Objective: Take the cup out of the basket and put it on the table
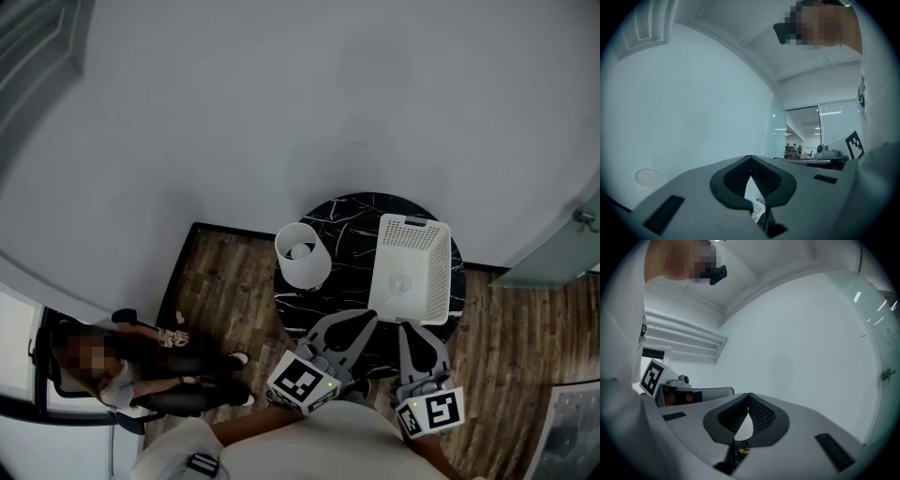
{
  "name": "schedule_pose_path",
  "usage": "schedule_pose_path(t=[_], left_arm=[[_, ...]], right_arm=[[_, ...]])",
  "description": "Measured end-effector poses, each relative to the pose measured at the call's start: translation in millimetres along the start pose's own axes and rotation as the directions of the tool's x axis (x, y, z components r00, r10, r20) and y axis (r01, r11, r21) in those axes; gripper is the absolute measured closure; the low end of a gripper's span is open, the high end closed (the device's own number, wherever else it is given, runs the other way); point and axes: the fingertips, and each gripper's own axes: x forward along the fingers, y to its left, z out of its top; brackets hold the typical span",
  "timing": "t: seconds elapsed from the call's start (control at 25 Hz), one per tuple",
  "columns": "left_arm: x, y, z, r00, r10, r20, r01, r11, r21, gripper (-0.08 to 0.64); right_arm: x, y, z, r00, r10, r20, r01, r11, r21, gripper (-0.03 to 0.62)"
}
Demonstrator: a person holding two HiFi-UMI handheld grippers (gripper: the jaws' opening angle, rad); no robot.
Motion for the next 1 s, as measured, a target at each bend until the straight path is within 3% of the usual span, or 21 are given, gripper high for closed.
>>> schedule_pose_path(t=[0.68,1.0], left_arm=[[18.1,12.3,-63.2,0.988,-0.039,-0.15,0.029,0.997,-0.072,0.555],[26.3,20.7,-78.5,0.982,-0.048,-0.181,0.036,0.997,-0.07,0.555]], right_arm=[[-3.4,-19.6,-58.4,0.988,-0.058,-0.141,0.064,0.997,0.04,0.591],[6.3,-33.4,-71.6,0.982,-0.072,-0.174,0.072,0.997,-0.007,0.591]])
